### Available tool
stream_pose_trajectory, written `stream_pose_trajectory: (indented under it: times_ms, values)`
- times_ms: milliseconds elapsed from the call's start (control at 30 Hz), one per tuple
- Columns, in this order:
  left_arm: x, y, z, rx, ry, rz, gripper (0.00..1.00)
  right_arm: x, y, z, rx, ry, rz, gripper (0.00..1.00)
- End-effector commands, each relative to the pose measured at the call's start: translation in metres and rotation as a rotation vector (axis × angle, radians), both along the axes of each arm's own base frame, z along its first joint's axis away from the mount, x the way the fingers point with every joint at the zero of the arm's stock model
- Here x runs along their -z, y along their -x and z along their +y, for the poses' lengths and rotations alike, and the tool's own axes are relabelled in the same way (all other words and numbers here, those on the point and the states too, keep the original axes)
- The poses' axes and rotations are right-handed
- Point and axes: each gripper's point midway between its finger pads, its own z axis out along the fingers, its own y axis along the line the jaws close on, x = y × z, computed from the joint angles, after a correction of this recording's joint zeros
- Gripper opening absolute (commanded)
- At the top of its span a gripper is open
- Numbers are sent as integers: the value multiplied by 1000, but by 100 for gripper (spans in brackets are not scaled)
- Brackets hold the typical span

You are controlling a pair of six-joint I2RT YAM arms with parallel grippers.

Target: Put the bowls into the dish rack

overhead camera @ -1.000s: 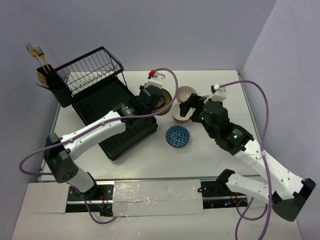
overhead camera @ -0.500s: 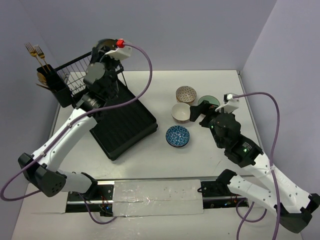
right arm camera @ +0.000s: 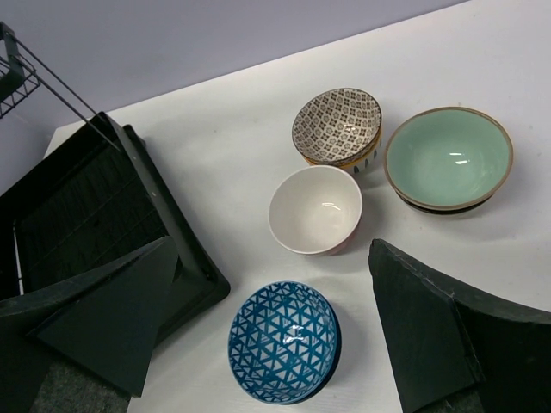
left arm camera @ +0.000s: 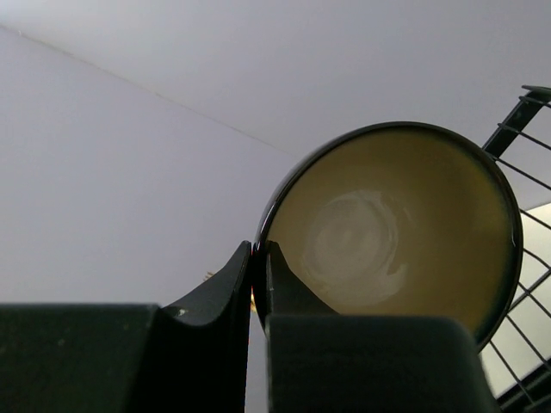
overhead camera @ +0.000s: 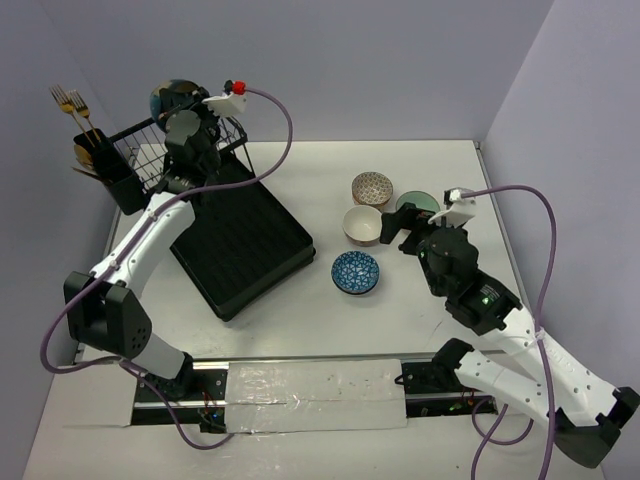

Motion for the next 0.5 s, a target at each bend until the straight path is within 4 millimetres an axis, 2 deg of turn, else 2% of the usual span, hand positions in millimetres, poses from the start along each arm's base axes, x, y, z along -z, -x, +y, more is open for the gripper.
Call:
stream_pose_trajectory:
  times_ms: [0, 133, 167, 367, 467]
  values:
    - [-38, 2, -3, 53, -65, -151, 0, -8, -2, -6, 25, -12, -43, 100]
    - [-16, -8, -4, 73, -99, -107, 0, 0, -3, -7, 32, -7, -33, 100]
    - [-3, -11, -6, 83, -114, -87, 0, 1, -3, -7, 30, -8, -31, 100]
    - [22, -22, -11, 97, -138, -57, 0, 5, -3, -6, 26, -5, -25, 99]
    - [30, -21, -14, 102, -153, -46, 1, 8, -4, -5, 21, -3, -21, 99]
